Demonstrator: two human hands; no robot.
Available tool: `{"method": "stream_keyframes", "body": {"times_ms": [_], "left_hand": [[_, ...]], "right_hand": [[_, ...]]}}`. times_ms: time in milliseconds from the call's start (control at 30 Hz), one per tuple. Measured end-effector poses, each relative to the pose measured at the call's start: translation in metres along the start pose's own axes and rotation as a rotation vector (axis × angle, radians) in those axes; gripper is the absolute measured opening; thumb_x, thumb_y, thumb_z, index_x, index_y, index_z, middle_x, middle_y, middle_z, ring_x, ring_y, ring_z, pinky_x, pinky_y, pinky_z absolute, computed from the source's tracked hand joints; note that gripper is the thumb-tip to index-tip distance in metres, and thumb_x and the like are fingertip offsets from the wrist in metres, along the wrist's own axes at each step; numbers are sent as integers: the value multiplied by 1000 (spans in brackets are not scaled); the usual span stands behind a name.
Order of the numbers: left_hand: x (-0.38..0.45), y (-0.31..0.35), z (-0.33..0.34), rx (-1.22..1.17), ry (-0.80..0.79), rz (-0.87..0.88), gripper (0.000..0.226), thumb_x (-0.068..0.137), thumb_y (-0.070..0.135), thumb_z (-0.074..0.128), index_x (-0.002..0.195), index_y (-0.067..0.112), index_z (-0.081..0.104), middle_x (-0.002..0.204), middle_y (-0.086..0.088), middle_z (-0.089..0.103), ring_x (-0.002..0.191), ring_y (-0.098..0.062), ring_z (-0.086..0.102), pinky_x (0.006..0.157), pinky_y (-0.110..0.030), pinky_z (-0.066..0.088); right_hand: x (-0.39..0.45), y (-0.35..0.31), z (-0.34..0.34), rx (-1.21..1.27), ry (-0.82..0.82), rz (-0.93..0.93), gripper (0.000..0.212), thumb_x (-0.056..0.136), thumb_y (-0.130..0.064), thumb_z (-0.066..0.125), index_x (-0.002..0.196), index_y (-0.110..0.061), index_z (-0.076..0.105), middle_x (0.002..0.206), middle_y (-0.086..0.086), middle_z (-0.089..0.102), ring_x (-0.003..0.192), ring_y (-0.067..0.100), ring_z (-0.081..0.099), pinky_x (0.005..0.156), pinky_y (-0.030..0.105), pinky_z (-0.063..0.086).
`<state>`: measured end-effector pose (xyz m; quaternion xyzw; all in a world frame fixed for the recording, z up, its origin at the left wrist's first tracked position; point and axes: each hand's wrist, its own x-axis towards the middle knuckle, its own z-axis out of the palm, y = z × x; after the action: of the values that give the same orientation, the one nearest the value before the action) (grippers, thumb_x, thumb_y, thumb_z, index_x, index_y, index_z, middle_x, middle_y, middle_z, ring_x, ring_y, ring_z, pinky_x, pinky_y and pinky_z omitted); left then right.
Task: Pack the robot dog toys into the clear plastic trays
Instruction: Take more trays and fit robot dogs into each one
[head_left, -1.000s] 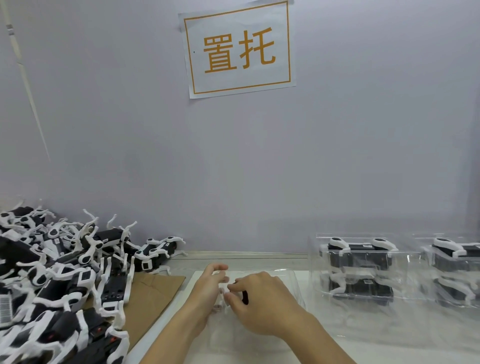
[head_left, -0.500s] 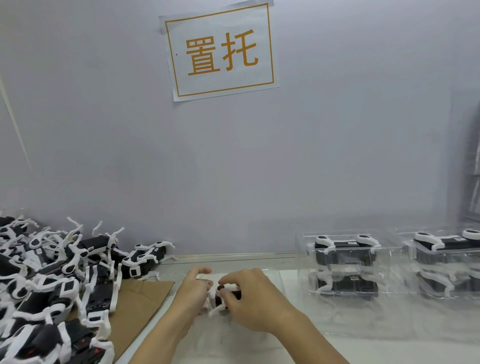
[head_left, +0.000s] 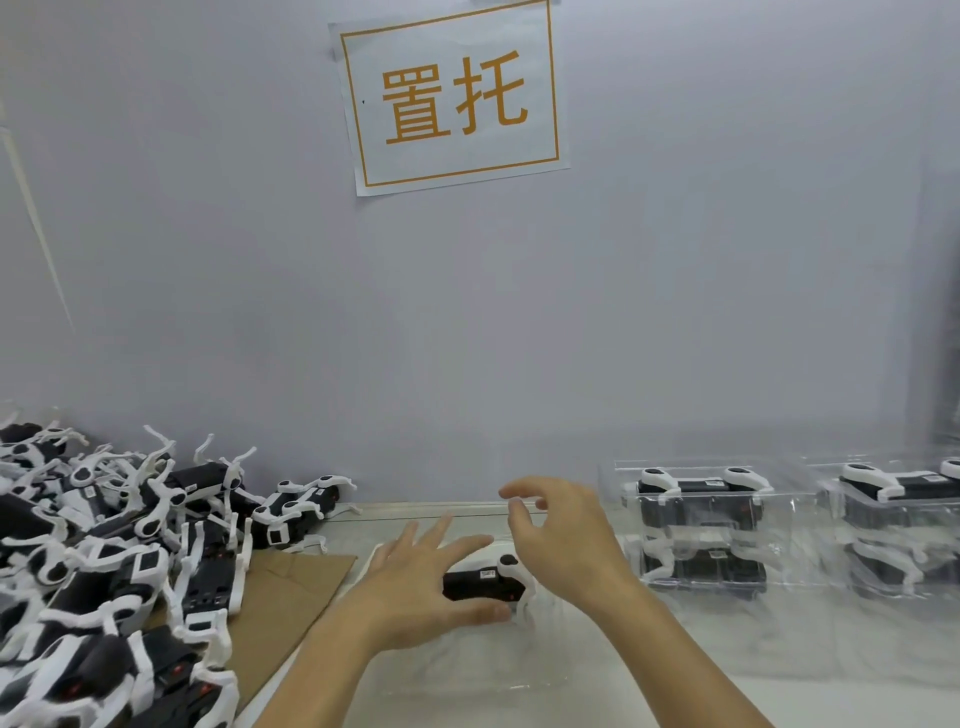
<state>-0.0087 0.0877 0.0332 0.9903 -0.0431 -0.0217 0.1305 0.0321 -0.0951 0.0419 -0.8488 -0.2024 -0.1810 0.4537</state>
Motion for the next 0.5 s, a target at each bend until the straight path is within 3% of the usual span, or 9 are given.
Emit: {"method": "stream_keyframes", "body": {"times_ms": [67, 200, 267, 333, 400, 500], "left_hand": [[-2, -1, -2, 11, -50, -32, 108, 45, 103, 39, 144, 65, 18, 165, 11, -7, 152, -22, -13, 122, -49, -5], [-6, -5, -8, 75, -152, -99, 109, 44, 89, 62, 141, 68, 17, 164, 17, -10, 151, -20, -16, 122, -48, -3], [-6, -8, -10, 121, -130, -101, 106, 47, 82, 65, 141, 67, 19, 162, 16, 5, 149, -21, -1, 120, -45, 6], [-6, -11, -10, 131, -58, -90, 99, 51, 80, 62, 141, 62, 26, 148, 13, 25, 135, -18, 18, 110, -37, 18], [-7, -12, -10, 117, -19, -80, 96, 52, 81, 59, 141, 59, 30, 131, 15, 31, 121, -15, 25, 101, -33, 22], [-10, -13, -15, 52, 6, -80, 92, 50, 81, 59, 136, 60, 35, 121, 15, 33, 119, -14, 29, 101, -32, 25]], "right_hand": [[0, 0, 1, -6, -5, 5, 21, 92, -31, 55, 104, -35, 71, 105, -26, 66, 100, -2, 56, 90, 22, 47], [0, 2, 2, -11, -21, 20, 21, 91, -33, 55, 103, -36, 72, 105, -26, 67, 99, -3, 57, 88, 20, 46], [0, 3, 4, -6, -38, 28, 21, 90, -34, 54, 102, -37, 71, 105, -27, 66, 99, -3, 56, 87, 20, 45], [-2, 2, 5, 7, -51, 27, 20, 90, -34, 54, 100, -39, 70, 105, -27, 65, 101, -4, 56, 89, 20, 45], [-2, 0, 6, 21, -51, 10, 20, 89, -35, 53, 100, -39, 70, 105, -27, 65, 101, -4, 56, 90, 21, 46], [-1, -6, 5, 40, -22, -29, 19, 90, -33, 54, 101, -38, 70, 107, -26, 66, 100, -4, 55, 91, 21, 45]]}}
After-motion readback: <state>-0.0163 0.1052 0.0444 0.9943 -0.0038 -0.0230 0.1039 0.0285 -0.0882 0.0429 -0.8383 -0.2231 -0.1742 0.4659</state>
